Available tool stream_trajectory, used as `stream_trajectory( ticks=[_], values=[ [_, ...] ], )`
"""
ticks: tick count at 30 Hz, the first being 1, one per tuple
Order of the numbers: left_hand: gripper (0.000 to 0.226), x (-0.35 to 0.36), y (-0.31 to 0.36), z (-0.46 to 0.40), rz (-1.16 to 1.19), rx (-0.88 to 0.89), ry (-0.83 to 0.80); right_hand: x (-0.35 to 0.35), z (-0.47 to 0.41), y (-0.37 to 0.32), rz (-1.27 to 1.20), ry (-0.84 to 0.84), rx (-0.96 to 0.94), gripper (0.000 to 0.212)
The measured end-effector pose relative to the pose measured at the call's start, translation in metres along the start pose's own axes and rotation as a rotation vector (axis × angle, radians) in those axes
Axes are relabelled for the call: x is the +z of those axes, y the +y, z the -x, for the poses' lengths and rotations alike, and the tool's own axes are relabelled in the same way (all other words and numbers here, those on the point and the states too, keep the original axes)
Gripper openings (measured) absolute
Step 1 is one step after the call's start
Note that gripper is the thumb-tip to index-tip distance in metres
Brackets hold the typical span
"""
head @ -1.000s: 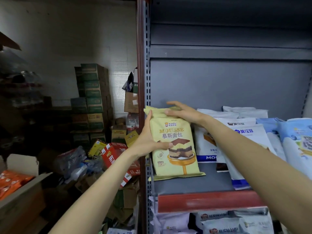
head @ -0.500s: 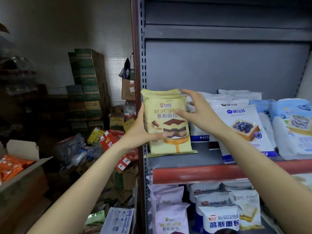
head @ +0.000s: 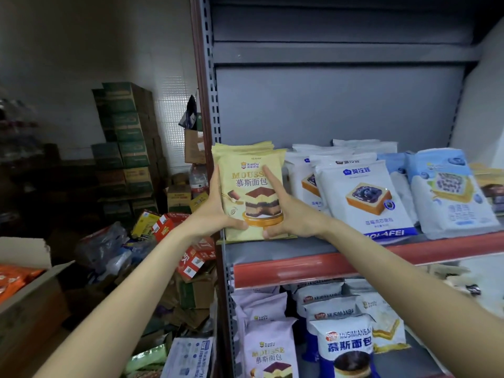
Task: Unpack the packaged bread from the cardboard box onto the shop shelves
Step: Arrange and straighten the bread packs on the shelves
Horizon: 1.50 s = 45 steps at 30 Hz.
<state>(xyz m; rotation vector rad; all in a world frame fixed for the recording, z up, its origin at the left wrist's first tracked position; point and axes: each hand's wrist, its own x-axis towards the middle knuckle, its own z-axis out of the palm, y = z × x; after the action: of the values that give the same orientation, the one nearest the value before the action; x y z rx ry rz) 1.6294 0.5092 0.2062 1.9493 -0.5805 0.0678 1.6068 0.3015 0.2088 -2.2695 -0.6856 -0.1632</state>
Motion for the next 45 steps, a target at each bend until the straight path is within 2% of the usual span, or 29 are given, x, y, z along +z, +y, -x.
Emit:
stream_trajectory(
  ticks=[8,13,16,18,20,22,24,26,29,34,39,45],
  values=[
    [0.136,0.007,-0.004,-0.004,0.081,-0.018,0.053,0.0,-0.009,0.005,0.146,0.057,0.002,0.133],
    [0.12,0.015,-0.004,0.002,0.241,-0.068,0.16,0.002,-0.003,0.001,0.159,0.087,-0.004,0.129],
    [0.104,0.012,0.01,0.014,0.188,-0.095,0.254,-0.002,0.015,-0.008,0.144,0.08,-0.001,0.116],
    [0.088,0.009,0.025,0.024,0.089,-0.083,0.361,-0.007,0.036,-0.017,0.19,0.134,-0.045,0.104],
    [0.064,0.009,0.043,0.039,-0.023,0.014,0.492,-0.017,0.062,-0.025,0.251,0.233,-0.12,0.086],
    [0.036,0.015,0.066,0.056,-0.075,0.192,0.572,-0.032,0.092,-0.03,0.292,0.365,-0.187,0.068],
    [0.019,0.03,0.091,0.072,-0.053,0.324,0.539,-0.049,0.118,-0.026,0.313,0.503,-0.198,0.057],
    [0.017,0.053,0.108,0.076,-0.001,0.358,0.455,-0.068,0.138,-0.012,0.354,0.614,-0.138,0.053],
    [0.03,0.094,0.113,0.058,-0.019,0.281,0.293,-0.093,0.154,0.018,0.382,0.654,0.022,0.056],
    [0.099,0.144,0.103,0.005,-0.058,-0.01,-0.005,-0.111,0.147,0.052,0.223,0.442,0.25,0.079],
    [0.132,0.154,0.086,-0.035,0.017,-0.122,-0.095,-0.113,0.125,0.053,-0.029,0.298,0.333,0.086],
    [0.149,0.153,0.068,-0.038,-0.082,-0.034,-0.081,-0.102,0.109,0.052,0.013,0.341,0.278,0.085]
  ],
)
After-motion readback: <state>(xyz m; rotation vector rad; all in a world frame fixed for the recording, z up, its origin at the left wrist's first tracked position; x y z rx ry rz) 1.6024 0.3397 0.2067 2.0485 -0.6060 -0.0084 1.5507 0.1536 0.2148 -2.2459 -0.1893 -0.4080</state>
